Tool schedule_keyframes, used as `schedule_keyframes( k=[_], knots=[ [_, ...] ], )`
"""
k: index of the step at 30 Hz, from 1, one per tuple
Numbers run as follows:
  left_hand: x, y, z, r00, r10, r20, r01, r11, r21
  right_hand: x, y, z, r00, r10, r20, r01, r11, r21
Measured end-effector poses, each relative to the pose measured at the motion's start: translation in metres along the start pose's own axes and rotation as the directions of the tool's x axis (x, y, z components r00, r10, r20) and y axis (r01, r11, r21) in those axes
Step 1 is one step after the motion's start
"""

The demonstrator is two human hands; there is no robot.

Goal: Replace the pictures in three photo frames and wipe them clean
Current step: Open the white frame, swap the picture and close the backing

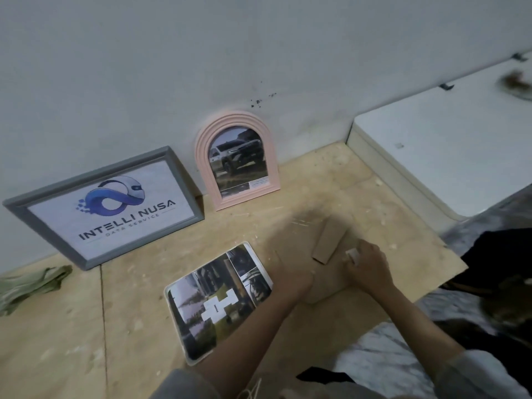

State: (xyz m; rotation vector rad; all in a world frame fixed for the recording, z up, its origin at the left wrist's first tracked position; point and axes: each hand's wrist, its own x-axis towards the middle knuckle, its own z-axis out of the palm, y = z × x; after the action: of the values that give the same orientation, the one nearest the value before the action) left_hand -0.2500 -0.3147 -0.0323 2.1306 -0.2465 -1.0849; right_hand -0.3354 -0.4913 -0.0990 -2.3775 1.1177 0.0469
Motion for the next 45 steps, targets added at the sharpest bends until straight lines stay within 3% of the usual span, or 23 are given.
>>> schedule_keyframes(
  k=[5,10,16,21,24,28,32,35,41,45],
  knots=[
    [0.007,0.006,0.003,0.998,-0.059,0.02,0.061,0.992,-0.107,0.001,-0.01,-0.009,1.0,-0.011,0.008,0.01,0.997,0.08],
    [0.012,0.002,0.001,0.988,-0.118,-0.101,0.082,0.949,-0.304,0.005,-0.017,-0.012,0.996,0.07,-0.05,-0.07,0.998,0.002],
    [0.014,0.0,0.003,0.989,-0.116,-0.091,0.076,0.929,-0.363,0.009,-0.025,-0.017,0.992,0.124,-0.005,-0.124,0.991,0.059],
    [0.017,-0.003,-0.003,0.972,-0.222,-0.072,0.125,0.757,-0.641,0.009,-0.024,-0.028,0.984,0.175,-0.018,-0.171,0.976,0.134],
    [0.011,-0.002,-0.006,0.971,-0.238,-0.015,0.165,0.717,-0.678,0.006,-0.024,-0.033,0.98,0.199,-0.024,-0.192,0.967,0.167],
    [0.012,-0.007,-0.014,0.98,-0.193,-0.039,0.111,0.707,-0.699,-0.002,-0.033,-0.039,0.981,0.192,-0.008,-0.183,0.949,0.255],
    [0.011,-0.028,-0.035,0.972,-0.181,-0.153,0.062,0.818,-0.571,-0.009,-0.051,-0.039,0.991,0.132,-0.014,-0.119,0.927,0.356],
    [-0.002,-0.052,-0.057,0.954,-0.181,-0.238,0.025,0.841,-0.541,-0.016,-0.073,-0.028,0.995,0.077,0.06,-0.095,0.919,0.383],
    [-0.042,-0.095,-0.083,0.85,-0.231,-0.472,-0.02,0.883,-0.468,-0.051,-0.116,0.012,0.967,-0.077,0.245,-0.019,0.93,0.366],
    [-0.063,-0.127,-0.093,0.781,-0.212,-0.587,-0.013,0.935,-0.355,-0.076,-0.142,0.037,0.915,-0.237,0.327,0.132,0.94,0.313]
  ],
)
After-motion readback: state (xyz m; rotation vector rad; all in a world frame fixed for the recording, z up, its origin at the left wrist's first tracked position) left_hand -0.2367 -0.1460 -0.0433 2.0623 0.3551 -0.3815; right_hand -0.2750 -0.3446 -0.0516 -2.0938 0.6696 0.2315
